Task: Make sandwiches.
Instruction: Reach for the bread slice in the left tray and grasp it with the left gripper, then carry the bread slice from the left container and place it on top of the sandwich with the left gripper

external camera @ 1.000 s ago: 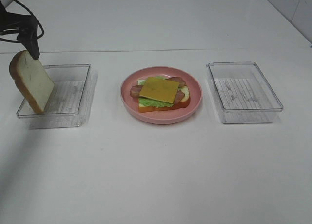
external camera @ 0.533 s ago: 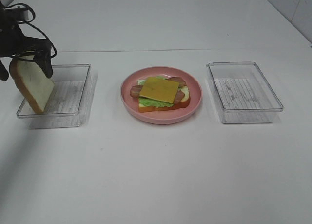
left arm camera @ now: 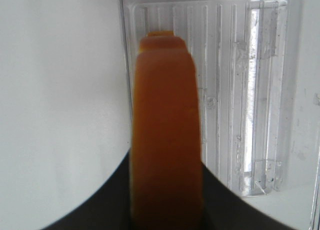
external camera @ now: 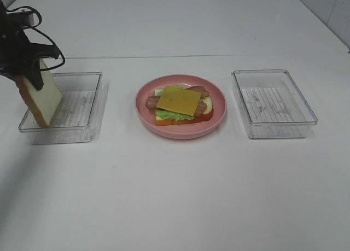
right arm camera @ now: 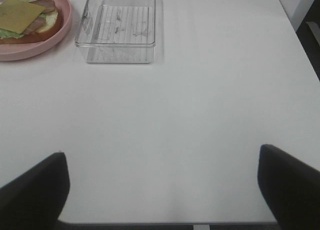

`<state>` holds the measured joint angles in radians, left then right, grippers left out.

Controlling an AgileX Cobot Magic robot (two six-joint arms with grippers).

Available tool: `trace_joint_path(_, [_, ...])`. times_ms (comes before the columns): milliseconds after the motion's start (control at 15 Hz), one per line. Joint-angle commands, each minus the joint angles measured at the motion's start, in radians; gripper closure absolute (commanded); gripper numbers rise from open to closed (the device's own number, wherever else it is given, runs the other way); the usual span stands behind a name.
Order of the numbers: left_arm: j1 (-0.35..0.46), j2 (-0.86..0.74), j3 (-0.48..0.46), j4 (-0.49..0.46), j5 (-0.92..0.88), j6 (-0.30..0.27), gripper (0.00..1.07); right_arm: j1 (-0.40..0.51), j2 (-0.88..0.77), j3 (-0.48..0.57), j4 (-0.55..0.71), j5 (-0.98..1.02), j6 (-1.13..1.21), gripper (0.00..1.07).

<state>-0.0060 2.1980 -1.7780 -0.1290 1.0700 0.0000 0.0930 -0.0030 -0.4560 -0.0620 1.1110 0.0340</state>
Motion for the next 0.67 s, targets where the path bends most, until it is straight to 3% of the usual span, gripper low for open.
trace_joint_path(67, [-0.005, -0.001, 0.005, -0.02, 0.032, -0.007, 1.07, -0.007, -0.03, 0.004, -0.003, -0.011, -0.012, 0.08])
trace_joint_path(400, [-0.03, -0.056, 0.0, -0.056, 0.044, -0.012, 1.07, -0.007, -0.03, 0.004, -0.003, -0.011, -0.012, 0.08])
trace_joint_path(667, [-0.08, -0.132, -0.109, -0.075, 0.074, -0.014, 1.07, -0.007, -0.03, 0.004, -0.003, -0.011, -0.012, 0.08])
